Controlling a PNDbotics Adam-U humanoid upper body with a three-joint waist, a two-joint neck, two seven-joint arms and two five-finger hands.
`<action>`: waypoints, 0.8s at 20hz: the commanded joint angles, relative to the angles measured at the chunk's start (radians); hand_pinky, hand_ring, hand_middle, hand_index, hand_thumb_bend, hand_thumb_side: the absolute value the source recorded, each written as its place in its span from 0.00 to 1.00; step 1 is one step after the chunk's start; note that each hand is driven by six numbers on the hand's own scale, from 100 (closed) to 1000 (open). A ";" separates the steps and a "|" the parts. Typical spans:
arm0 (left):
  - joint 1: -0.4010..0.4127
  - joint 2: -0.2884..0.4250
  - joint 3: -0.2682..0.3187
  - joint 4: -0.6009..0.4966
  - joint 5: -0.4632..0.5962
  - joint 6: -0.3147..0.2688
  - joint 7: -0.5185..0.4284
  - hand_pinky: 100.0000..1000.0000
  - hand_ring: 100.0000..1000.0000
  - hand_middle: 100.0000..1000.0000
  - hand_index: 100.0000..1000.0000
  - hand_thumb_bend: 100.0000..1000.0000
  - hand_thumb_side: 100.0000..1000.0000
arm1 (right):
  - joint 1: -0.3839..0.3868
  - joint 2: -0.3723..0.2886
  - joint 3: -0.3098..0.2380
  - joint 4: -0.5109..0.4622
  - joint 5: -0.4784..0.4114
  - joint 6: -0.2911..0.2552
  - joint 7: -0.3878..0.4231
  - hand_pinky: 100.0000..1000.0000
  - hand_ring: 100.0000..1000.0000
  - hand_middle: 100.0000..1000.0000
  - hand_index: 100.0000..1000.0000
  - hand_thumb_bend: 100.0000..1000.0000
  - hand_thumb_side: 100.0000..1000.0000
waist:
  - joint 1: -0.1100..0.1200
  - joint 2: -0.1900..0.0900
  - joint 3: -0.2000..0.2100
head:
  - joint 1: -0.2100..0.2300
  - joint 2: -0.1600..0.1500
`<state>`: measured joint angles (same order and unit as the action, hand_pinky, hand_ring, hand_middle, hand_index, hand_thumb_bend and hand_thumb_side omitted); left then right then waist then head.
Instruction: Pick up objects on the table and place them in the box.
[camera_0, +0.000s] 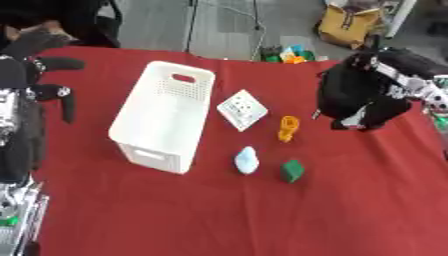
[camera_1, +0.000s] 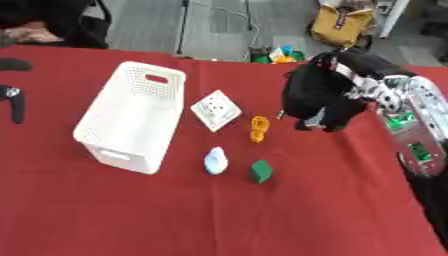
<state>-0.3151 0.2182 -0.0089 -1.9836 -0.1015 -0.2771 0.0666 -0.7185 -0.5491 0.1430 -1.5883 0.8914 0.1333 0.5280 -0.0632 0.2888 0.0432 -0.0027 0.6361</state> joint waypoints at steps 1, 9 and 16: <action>-0.006 0.018 -0.002 -0.016 0.002 0.000 -0.002 0.06 0.62 0.72 0.85 0.00 1.00 | -0.036 -0.052 -0.002 -0.048 -0.033 -0.002 0.011 0.00 0.24 0.28 0.46 0.46 0.28 | 0.000 -0.026 0.002 | -0.003 0.009; -0.008 0.022 -0.005 -0.016 0.003 0.000 -0.005 0.06 0.62 0.72 0.85 0.00 1.00 | -0.087 -0.083 0.005 -0.077 -0.103 0.002 0.039 0.00 0.23 0.27 0.45 0.46 0.29 | -0.007 -0.027 0.012 | -0.009 0.006; -0.017 0.024 -0.012 -0.016 0.006 -0.004 -0.013 0.06 0.62 0.72 0.85 0.00 1.00 | -0.162 -0.081 0.017 -0.037 -0.134 0.008 0.049 0.00 0.22 0.26 0.44 0.46 0.29 | -0.012 -0.022 0.044 | -0.044 -0.007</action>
<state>-0.3178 0.2197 -0.0174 -1.9836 -0.0980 -0.2782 0.0578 -0.8571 -0.5975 0.1668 -1.6260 0.7675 0.1418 0.5729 -0.0768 0.2851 0.0884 -0.0389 0.6394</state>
